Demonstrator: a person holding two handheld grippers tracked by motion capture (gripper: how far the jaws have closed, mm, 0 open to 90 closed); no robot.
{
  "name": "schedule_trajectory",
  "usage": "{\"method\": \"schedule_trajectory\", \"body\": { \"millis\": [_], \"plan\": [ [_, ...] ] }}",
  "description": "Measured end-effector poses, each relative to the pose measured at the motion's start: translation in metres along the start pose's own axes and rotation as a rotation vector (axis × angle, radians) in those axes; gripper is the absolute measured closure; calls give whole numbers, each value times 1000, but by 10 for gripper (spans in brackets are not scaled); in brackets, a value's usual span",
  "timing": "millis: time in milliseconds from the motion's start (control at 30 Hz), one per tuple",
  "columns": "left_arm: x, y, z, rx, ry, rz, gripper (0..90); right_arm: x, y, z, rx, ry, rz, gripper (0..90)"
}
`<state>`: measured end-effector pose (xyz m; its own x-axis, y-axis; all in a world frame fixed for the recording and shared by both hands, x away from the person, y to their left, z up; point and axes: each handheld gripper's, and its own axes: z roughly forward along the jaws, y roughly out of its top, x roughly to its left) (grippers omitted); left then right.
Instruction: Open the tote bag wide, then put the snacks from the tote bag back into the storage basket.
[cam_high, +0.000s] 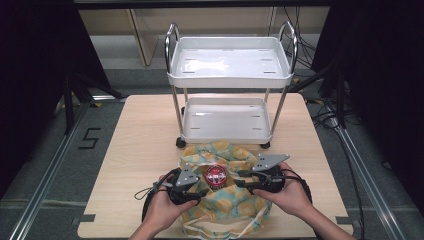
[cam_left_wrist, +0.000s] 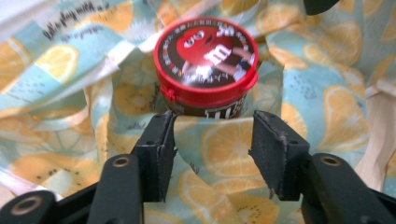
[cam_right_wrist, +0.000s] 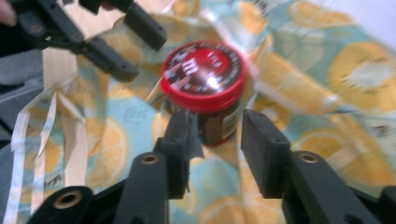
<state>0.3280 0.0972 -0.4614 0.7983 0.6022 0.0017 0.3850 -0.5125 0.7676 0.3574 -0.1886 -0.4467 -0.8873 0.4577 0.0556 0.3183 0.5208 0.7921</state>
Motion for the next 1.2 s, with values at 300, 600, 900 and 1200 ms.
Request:
{"method": "schedule_trajectory", "body": {
  "millis": [300, 600, 900, 1200],
  "plan": [
    [4, 3, -6, -60, 12, -49, 456, -13, 2, -8, -94, -61, 27, 468],
    [9, 5, -7, -104, 30, -121, 435, -28, 2, -20, -158, -162, 76, 360],
    [9, 11, -3, -112, 62, -120, 412, -39, -3, -33, -196, -231, 120, 351],
    [4, 12, 3, -100, 47, -99, 388, -47, -7, -37, -203, -257, 152, 352]
  ]
}}
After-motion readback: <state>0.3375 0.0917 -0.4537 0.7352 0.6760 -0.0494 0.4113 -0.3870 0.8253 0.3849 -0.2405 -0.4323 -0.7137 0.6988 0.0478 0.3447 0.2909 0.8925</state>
